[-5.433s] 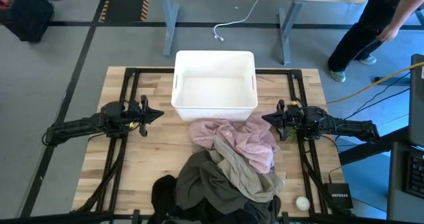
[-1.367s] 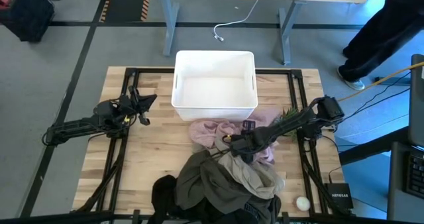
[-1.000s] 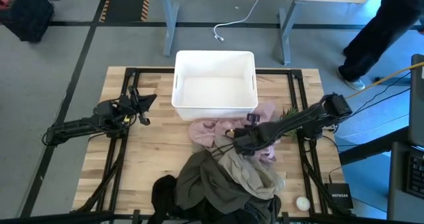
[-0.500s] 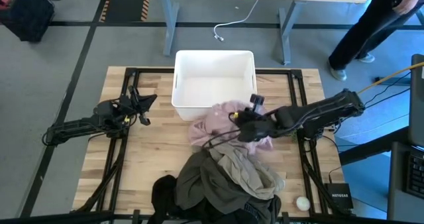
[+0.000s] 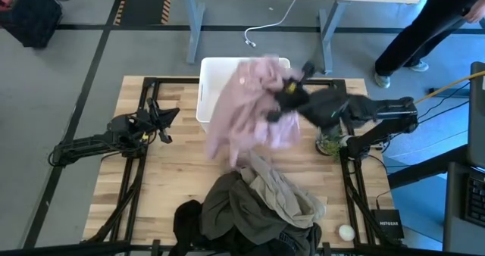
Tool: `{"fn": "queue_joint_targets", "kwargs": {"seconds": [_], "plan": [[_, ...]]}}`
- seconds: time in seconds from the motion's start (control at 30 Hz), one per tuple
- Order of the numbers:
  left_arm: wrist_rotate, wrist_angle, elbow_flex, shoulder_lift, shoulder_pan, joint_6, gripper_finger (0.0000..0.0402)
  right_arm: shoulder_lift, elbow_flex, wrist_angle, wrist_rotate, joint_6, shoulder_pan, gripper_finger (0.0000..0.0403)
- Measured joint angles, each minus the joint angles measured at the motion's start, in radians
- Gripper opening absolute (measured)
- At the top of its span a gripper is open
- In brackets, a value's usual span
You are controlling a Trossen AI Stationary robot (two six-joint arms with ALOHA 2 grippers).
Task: Sort clothes
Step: Put the pink shirt in the white container
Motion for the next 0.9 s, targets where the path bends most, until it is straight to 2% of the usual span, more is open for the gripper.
{"fn": "queue_joint_targets", "kwargs": {"seconds": [0.13, 0.27, 0.43, 0.6, 0.73, 0.9], "plan": [[0.0, 0.001, 0.0, 0.0, 0.0, 0.004, 0.0001, 0.0, 0.012, 0.255, -0.081, -0.145, -0.125, 0.0023], [0.0, 0.002, 0.0, 0.0, 0.0, 0.005, 0.0001, 0.003, 0.012, 0.313, -0.184, -0.097, -0.264, 0.0021], [0.0, 0.001, 0.0, 0.0, 0.0, 0.017, 0.0001, 0.055, 0.008, 0.106, -0.213, 0.079, -0.394, 0.0023], [0.0, 0.001, 0.0, 0.0, 0.0, 0.021, 0.0001, 0.146, 0.006, -0.091, -0.318, 0.283, -0.468, 0.0024], [0.0, 0.001, 0.0, -0.001, 0.0, 0.021, 0.0001, 0.234, 0.006, -0.16, -0.331, 0.353, -0.486, 0.0025], [0.0, 0.0, 0.0, -0.001, 0.0, 0.019, 0.0001, 0.319, 0.006, -0.161, -0.371, 0.453, -0.489, 0.0031]]}}
